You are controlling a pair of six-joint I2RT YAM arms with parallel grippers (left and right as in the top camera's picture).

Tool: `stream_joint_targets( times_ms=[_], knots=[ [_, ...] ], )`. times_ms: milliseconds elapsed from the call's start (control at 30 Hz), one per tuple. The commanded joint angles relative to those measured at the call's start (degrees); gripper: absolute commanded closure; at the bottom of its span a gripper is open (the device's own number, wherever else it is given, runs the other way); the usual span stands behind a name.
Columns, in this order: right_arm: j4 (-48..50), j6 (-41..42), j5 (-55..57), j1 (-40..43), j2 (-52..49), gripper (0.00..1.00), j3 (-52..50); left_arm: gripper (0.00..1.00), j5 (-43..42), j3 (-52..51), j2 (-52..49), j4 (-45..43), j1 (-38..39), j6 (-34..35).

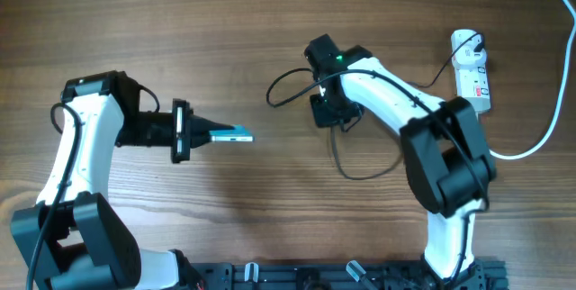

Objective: Plug charger to phone and switch on socket

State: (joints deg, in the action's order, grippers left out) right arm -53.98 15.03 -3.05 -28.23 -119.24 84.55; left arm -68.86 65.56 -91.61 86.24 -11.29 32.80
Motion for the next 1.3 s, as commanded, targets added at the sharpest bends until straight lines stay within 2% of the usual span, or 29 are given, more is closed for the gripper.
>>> stream_joint_targets(
  times_ms=[0, 67, 267, 533, 800, 833, 967, 1067, 1267],
  knots=[
    [-0.74, -6.62, -9.92, 1.62, 10.75, 0.96, 1.18, 0.96, -2.38, 0.22, 0.92, -5.18, 0.31, -13.16],
    [-2.54, -7.63, -10.97, 1.75, 15.41, 0.96, 1.18, 0.96, -2.21, 0.22, 0.92, -8.41, 0.31, -16.52],
    [-9.62, -13.35, -15.76, 1.75, 23.32, 0.96, 1.16, 0.96, -2.21, 0.22, 0.92, -20.11, 0.31, -15.87],
    [-12.81, -22.01, -41.24, 1.62, 23.89, 0.96, 0.28, 0.96, -2.16, 0.22, 0.92, -35.82, 0.31, -15.26],
    [-9.81, -22.23, -42.45, -4.0, 23.87, 0.96, 0.26, 0.96, -2.14, 0.22, 0.92, -45.94, 2.38, -15.23],
    [-9.29, -21.29, -42.4, -4.85, 23.87, 0.96, 0.26, 0.96, -2.16, 0.22, 0.92, -46.62, 2.8, -15.21],
    [-5.51, -8.68, -37.53, -8.66, 23.85, 0.96, 0.26, 0.96, -1.95, 0.22, 0.92, -49.75, 4.55, -12.63],
    [-3.41, -6.47, -36.87, -11.34, 23.85, 0.96, 0.26, 0.96, -1.92, 0.22, 0.92, -53.0, 5.09, -9.84],
    [0.83, 2.97, -31.36, -14.71, 23.85, 0.96, 0.26, 0.96, -1.49, 0.22, 0.92, -54.01, 5.07, -9.86]
  ],
)
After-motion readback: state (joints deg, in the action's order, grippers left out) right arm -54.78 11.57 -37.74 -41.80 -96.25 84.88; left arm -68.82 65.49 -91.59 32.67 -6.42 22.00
